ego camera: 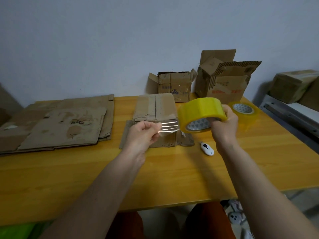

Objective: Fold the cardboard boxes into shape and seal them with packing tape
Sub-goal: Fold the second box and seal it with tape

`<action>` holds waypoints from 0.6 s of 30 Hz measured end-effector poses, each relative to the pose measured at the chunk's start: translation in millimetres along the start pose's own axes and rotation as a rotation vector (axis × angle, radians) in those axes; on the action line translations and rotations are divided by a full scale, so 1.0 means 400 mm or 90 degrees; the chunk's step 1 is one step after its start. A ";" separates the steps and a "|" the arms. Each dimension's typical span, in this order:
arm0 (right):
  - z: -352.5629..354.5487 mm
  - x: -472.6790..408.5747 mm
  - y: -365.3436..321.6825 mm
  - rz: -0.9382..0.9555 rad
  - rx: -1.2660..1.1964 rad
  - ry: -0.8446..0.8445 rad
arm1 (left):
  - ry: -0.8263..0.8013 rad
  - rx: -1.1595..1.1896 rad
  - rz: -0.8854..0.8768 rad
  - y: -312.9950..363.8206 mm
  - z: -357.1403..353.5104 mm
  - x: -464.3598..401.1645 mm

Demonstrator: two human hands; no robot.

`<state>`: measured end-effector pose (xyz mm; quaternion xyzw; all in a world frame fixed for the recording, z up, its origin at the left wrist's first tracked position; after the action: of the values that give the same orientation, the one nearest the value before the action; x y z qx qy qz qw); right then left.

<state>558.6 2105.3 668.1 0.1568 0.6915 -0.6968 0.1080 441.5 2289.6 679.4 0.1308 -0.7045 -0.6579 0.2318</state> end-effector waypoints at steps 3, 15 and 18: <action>0.026 -0.005 -0.006 0.059 0.143 -0.025 | 0.007 -0.058 -0.017 0.002 0.034 -0.017; 0.038 -0.012 0.029 0.218 0.594 -0.127 | 0.066 -0.099 -0.029 -0.004 0.117 -0.056; 0.036 -0.015 0.032 0.194 0.580 -0.129 | 0.047 -0.080 -0.009 0.006 0.135 -0.068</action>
<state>567.9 2090.5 658.2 0.2188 0.2719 -0.9164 0.1959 438.3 2349.8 676.2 0.1452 -0.6515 -0.6975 0.2606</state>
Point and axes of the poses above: each hand's wrist, its own x-axis away from the middle knuckle, its own z-axis out of the back of the hand, y = z × x, the point moved 1 cm from there along -x, towards the middle knuckle, and after that the axes turned 3 degrees about -x, right-handed, at the moved point
